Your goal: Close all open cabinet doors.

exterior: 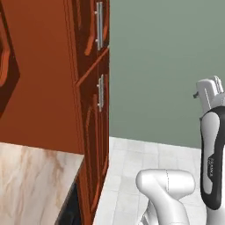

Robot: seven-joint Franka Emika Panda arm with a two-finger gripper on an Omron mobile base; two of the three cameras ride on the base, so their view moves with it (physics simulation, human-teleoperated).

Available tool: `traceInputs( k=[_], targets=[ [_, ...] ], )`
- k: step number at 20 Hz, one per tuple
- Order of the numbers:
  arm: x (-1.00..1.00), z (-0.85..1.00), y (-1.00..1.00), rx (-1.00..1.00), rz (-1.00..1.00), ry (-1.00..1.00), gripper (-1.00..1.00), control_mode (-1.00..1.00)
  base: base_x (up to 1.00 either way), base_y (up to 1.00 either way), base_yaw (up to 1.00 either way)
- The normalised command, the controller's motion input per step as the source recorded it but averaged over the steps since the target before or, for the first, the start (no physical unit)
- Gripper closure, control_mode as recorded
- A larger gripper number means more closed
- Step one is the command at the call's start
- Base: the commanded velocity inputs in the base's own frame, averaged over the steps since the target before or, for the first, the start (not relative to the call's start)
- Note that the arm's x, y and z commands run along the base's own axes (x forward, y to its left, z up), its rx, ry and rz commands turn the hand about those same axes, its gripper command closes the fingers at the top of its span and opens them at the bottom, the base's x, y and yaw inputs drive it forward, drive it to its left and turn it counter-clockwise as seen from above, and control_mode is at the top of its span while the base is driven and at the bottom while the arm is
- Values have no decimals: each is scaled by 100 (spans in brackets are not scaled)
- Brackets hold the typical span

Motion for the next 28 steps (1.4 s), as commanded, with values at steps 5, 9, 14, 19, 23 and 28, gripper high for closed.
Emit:
traceInputs(
  k=[5, 9, 14, 19, 23, 28],
  targets=[
    [0, 0, 0, 0, 0, 0, -100, 100, 31, -3, 85],
    [0, 0, 0, 0, 0, 0, -100, 100, 29, -4, 84],
    [0, 0, 0, 0, 0, 0, -100, 100, 30, -3, 83],
    [0, 0, 0, 0, 0, 0, -100, 100, 36, 0, 57],
    [0, 0, 0, 0, 0, 0, -100, 100, 43, 0, 37],
    [0, 0, 0, 0, 0, 0, -100, 100, 49, 1, 20]
  ],
)
